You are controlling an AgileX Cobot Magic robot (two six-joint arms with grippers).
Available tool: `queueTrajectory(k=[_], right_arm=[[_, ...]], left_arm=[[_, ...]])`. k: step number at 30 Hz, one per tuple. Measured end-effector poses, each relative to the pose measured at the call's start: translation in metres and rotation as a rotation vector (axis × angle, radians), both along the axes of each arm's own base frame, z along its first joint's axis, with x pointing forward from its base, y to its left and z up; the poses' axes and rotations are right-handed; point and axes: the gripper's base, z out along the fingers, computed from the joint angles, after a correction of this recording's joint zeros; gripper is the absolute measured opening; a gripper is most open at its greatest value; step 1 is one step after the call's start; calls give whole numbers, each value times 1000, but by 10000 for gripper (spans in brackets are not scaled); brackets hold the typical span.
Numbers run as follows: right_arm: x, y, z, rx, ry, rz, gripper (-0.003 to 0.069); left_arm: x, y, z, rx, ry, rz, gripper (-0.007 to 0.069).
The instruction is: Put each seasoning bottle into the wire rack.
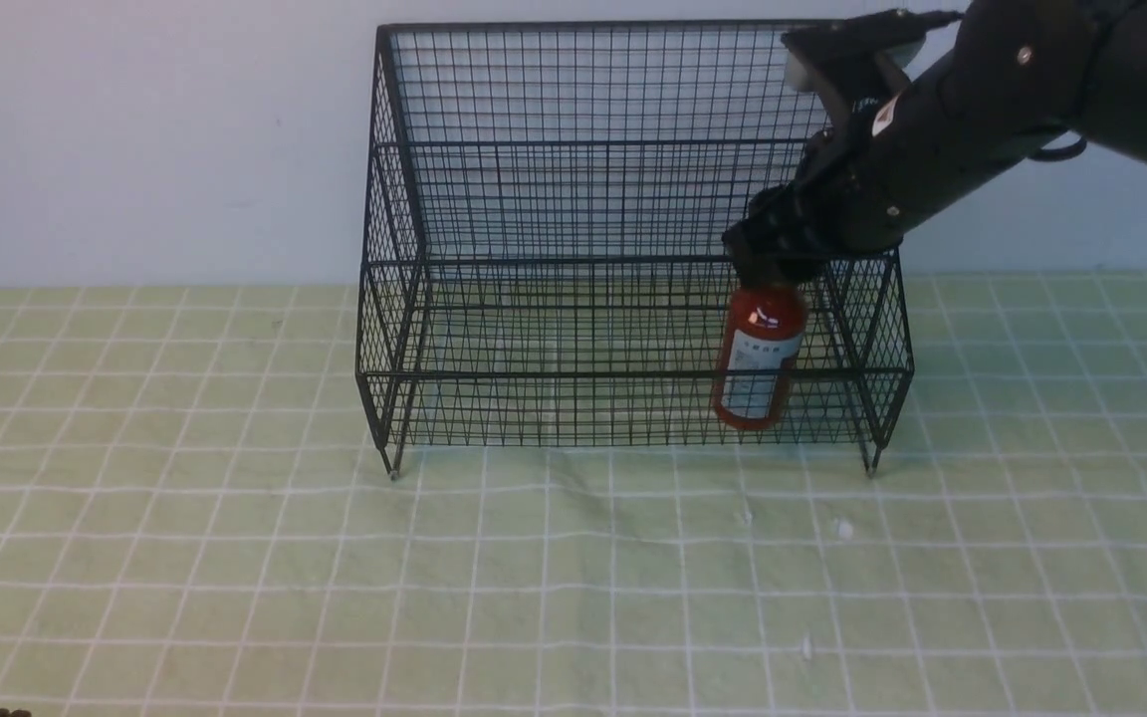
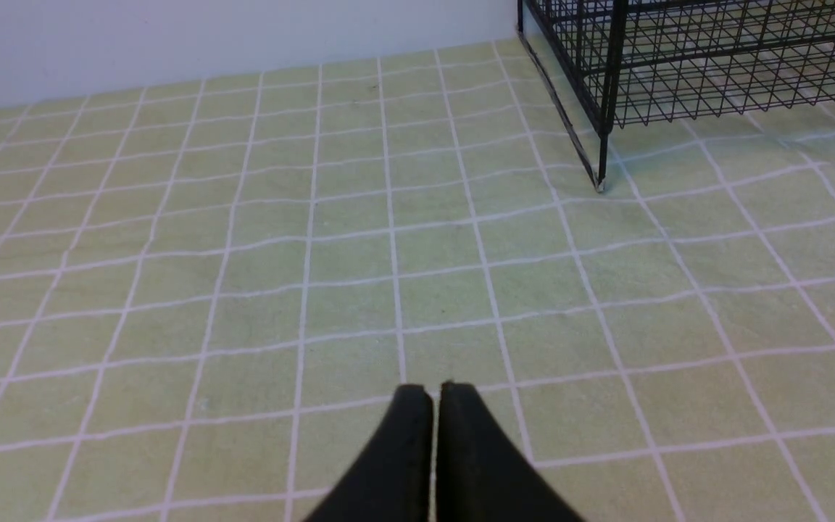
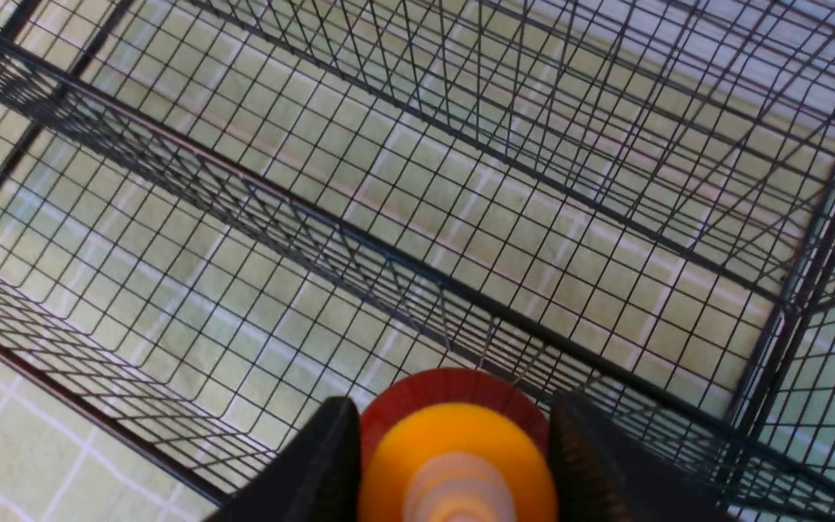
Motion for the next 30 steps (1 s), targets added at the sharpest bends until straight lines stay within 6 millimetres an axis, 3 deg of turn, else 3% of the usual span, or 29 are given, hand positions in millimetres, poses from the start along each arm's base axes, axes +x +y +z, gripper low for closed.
queueTrajectory(k=[8,11,13,14,19,20,22,23,24,25,27,29,30], right_arm=[[-12,-5,25,5,-50,4,482],[-28,-13,49,-22,-74,15,495],[-55,-26,85,-34,-120,5,486],[-60,-28,91,-33,-127,0,482],[-134,-62,162,17,-246,-91,370],[-164,-75,183,36,-300,-123,299],[-204,-94,205,73,-380,-179,209],[-236,-108,216,120,-442,-222,148],[-258,-118,217,151,-484,-248,88],[-268,-122,219,169,-505,-256,79],[-307,-137,214,236,-605,-273,18],[-336,-148,199,285,-695,-274,0],[-356,-156,177,334,-806,-266,-8]], left_arm=[[0,0,0,0,0,0,-7],[0,0,0,0,0,0,-7],[0,0,0,0,0,0,-7],[0,0,0,0,0,0,-7],[0,0,0,0,0,0,-7],[0,0,0,0,0,0,-7],[0,0,0,0,0,0,-7],[0,0,0,0,0,0,-7],[0,0,0,0,0,0,-7],[0,0,0,0,0,0,-7],[0,0,0,0,0,0,-7],[0,0,0,0,0,0,-7],[0,0,0,0,0,0,-7]])
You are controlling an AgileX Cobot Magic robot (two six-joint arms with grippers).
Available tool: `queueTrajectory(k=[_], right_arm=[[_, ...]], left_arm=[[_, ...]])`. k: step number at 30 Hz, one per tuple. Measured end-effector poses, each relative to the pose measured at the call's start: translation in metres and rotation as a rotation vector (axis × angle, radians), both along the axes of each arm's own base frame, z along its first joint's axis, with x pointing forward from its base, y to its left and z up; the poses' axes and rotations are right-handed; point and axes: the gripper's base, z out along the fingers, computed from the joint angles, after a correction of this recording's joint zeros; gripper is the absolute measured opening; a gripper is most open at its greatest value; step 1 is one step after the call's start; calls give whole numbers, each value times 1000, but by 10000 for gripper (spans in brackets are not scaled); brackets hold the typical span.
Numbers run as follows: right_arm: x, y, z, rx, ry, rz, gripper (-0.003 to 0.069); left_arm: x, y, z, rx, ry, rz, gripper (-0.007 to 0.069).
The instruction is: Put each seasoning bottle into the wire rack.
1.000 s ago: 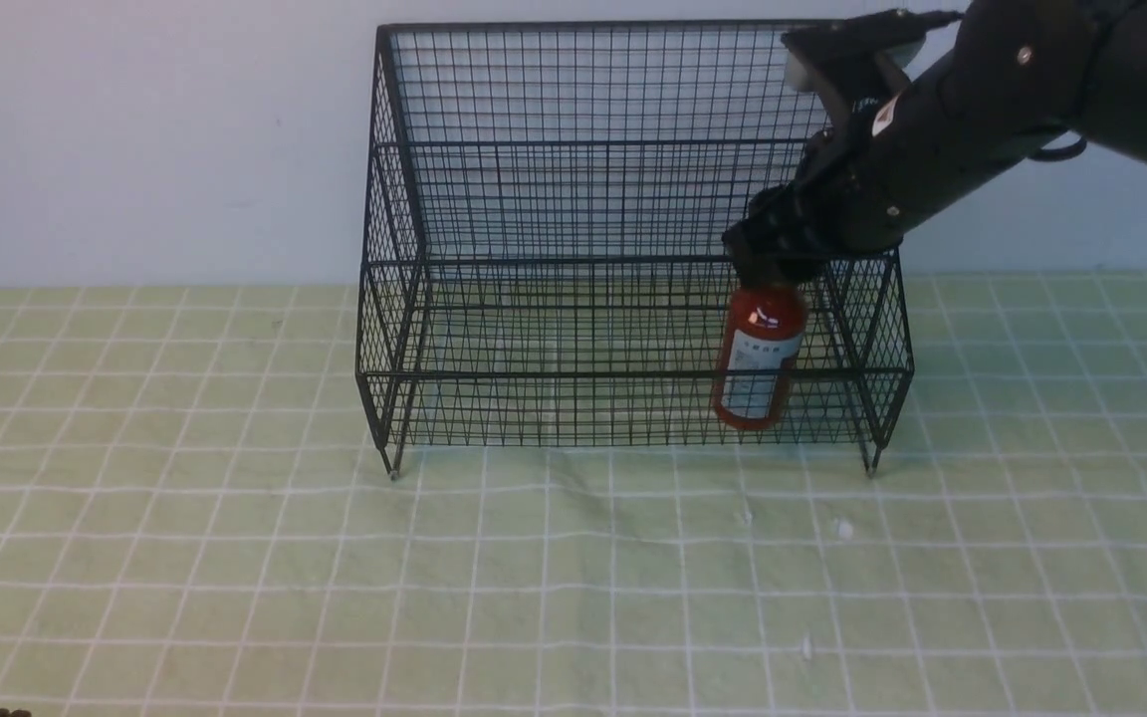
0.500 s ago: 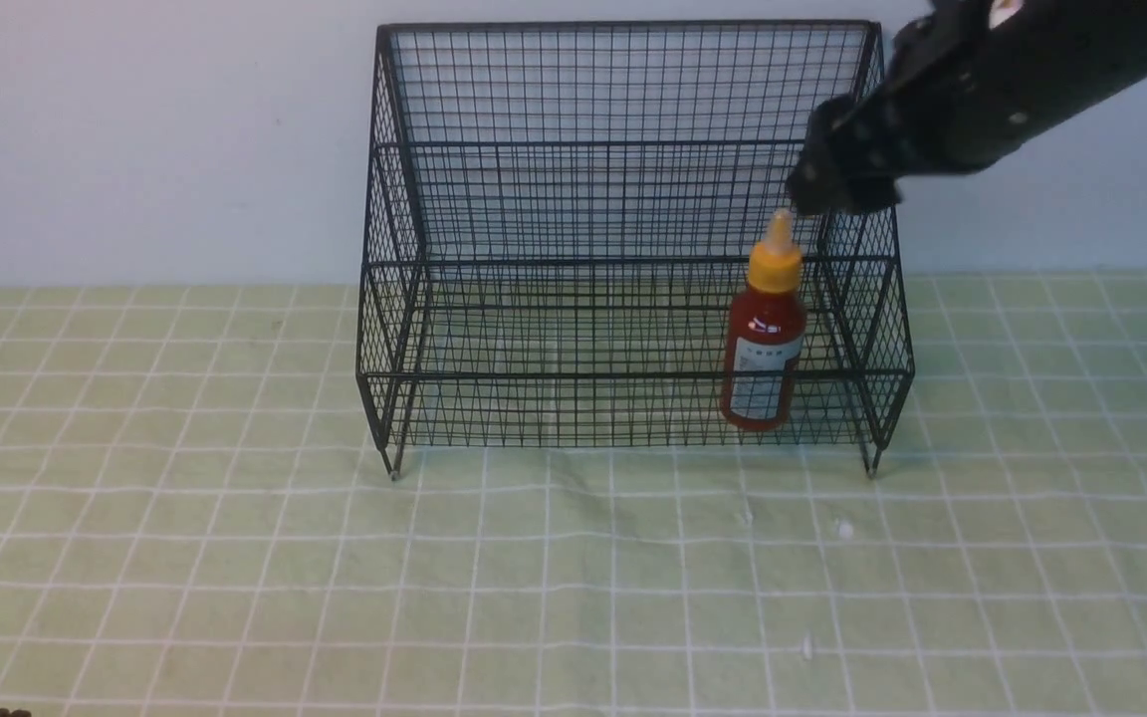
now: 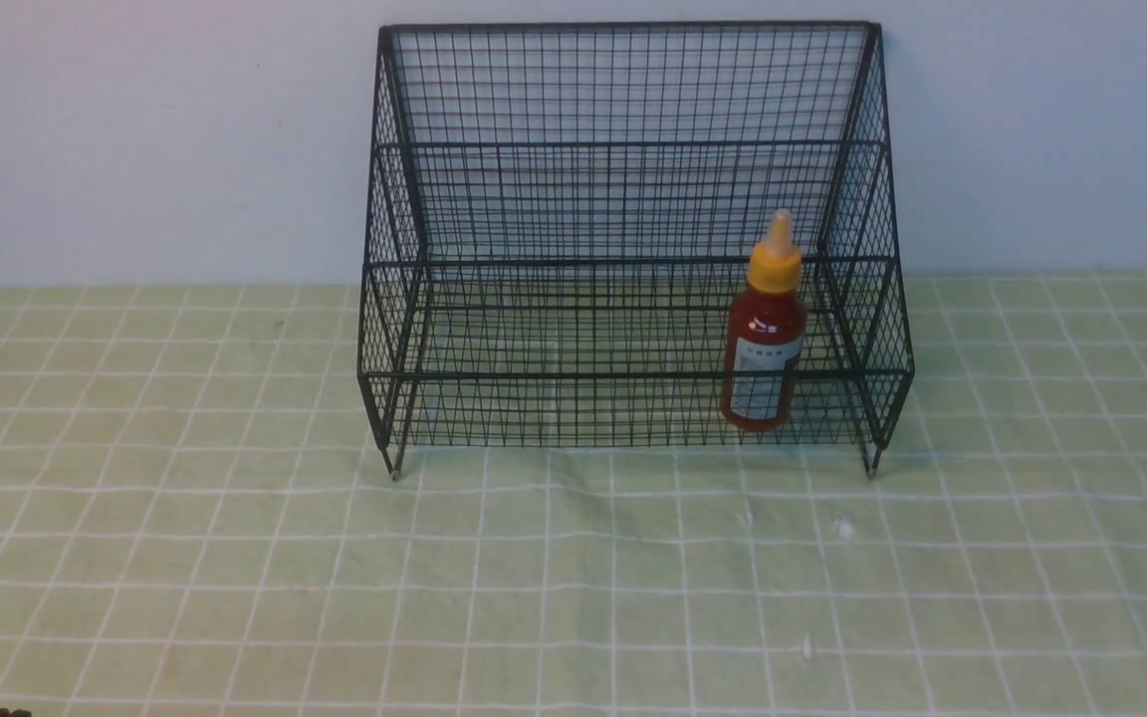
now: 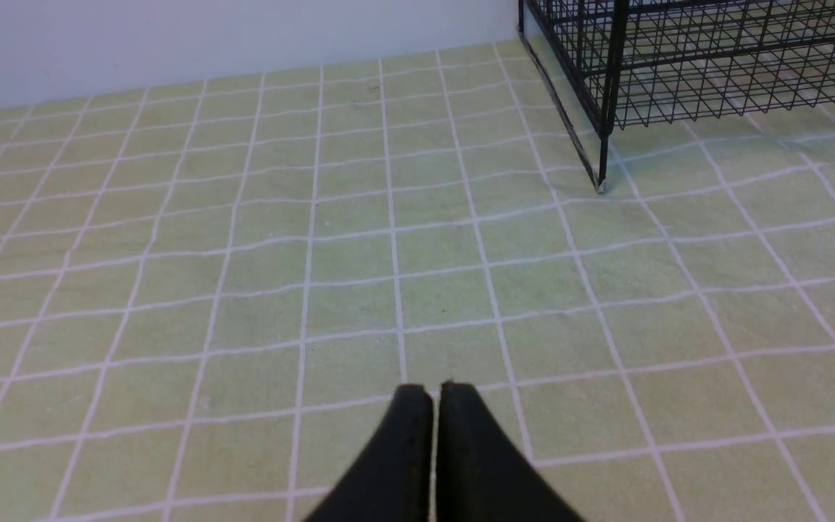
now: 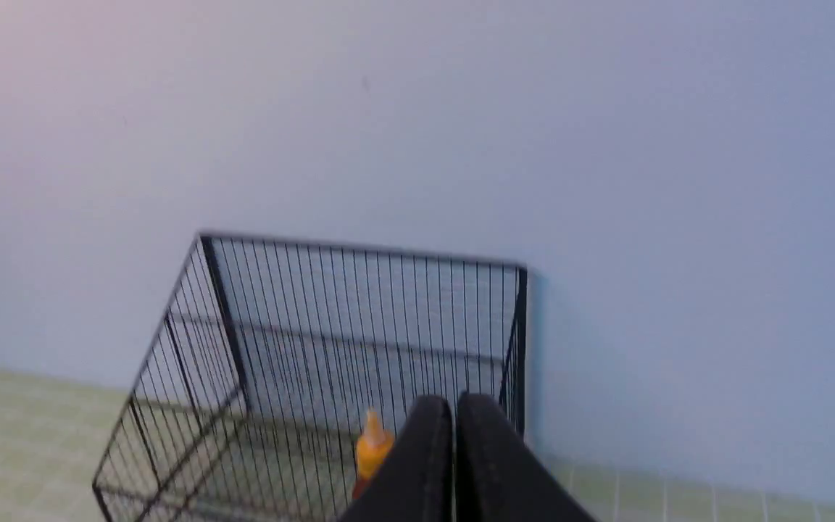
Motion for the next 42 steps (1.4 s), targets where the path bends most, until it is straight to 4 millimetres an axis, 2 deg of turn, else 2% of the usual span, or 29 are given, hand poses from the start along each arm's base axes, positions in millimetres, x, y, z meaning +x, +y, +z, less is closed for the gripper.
queueTrajectory(k=[1,2,3,4,5,6,11,18,26,31,38,39,42], right_arm=[[-14,-5,-10,20,-70,4,-10],[-14,-5,-16,23,-78,5,-10],[-27,-9,-29,53,-150,11,-10],[-35,-12,-52,86,-189,17,-10],[-36,-12,-70,108,-201,22,-10],[-39,-13,-73,118,-209,23,-10],[-34,-9,-114,160,-273,45,-10],[-25,-3,-133,199,-374,75,-10],[-22,-3,-139,142,-358,59,-10],[-16,-3,-152,55,-297,18,-11],[7,-5,-210,-21,-105,-219,-11],[13,-7,-232,-40,-38,-259,-11],[20,-8,-274,-69,92,-280,-11]], left_arm=[[0,0,0,0,0,0,-7],[0,0,0,0,0,0,-7],[0,0,0,0,0,0,-7],[0,0,0,0,0,0,-7],[0,0,0,0,0,0,-7],[0,0,0,0,0,0,-7],[0,0,0,0,0,0,-7],[0,0,0,0,0,0,-7],[0,0,0,0,0,0,-7],[0,0,0,0,0,0,-7],[0,0,0,0,0,0,-7],[0,0,0,0,0,0,-7],[0,0,0,0,0,0,-7]])
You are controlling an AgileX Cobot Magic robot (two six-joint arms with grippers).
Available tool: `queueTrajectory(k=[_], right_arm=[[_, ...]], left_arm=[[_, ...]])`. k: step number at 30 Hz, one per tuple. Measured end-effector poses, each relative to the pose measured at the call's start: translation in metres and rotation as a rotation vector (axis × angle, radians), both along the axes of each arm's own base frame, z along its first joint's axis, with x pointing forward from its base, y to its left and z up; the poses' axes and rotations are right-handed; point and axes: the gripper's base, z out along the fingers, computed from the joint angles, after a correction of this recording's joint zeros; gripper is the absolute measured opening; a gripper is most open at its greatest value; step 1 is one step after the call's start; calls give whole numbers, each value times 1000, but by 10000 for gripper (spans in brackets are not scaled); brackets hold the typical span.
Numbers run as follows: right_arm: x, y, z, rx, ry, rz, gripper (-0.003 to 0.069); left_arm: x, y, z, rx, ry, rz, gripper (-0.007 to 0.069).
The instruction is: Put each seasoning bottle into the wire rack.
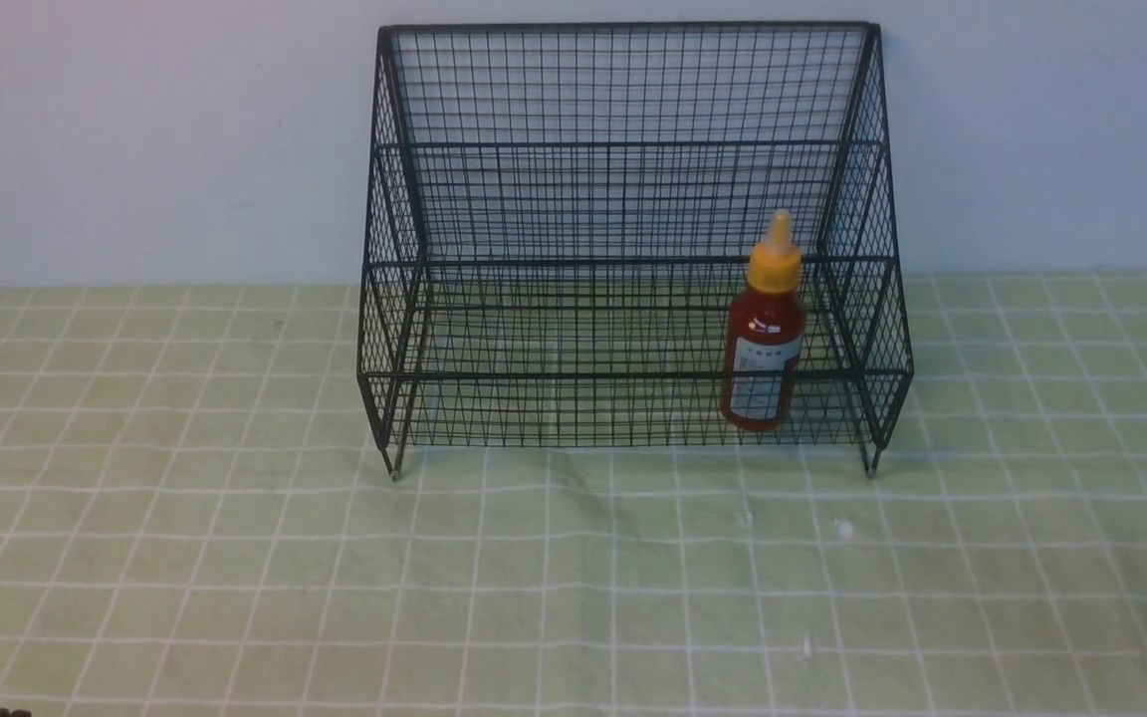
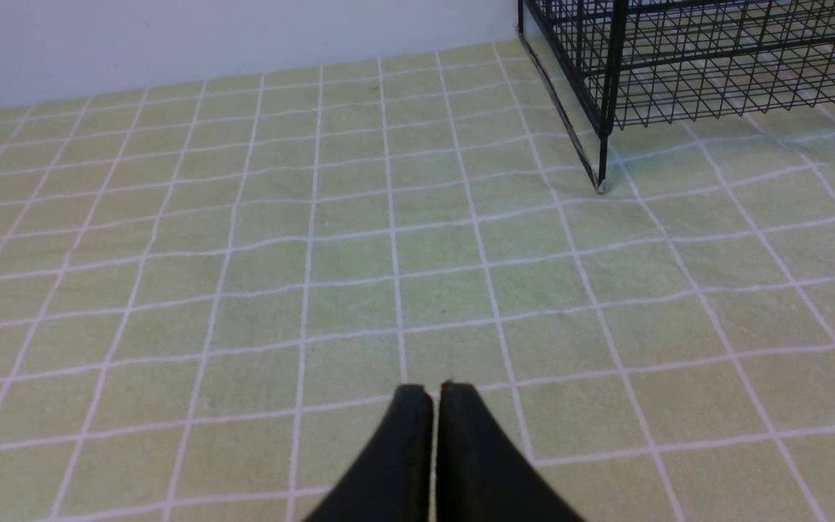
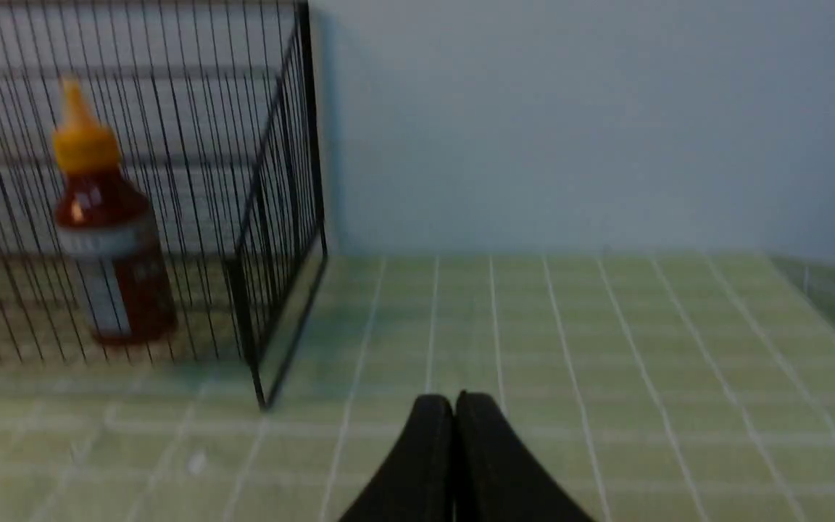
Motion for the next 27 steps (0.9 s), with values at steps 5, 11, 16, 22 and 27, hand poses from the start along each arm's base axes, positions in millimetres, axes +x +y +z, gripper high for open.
queueTrajectory(k=[5,11,16,22,27], right_arm=[[1,0,-17,17,64,-3,-11],[0,0,-17,26,60,-4,-11],[0,0,-17,27,60,-4,-11],[0,0,-17,27,60,-4,-11],[0,0,-17,27,60,-4,-11]], left_arm=[[0,0,0,0,0,0,-7],[0,0,0,0,0,0,-7],[0,0,0,0,0,0,-7],[0,0,0,0,0,0,-7],[0,0,0,0,0,0,-7]])
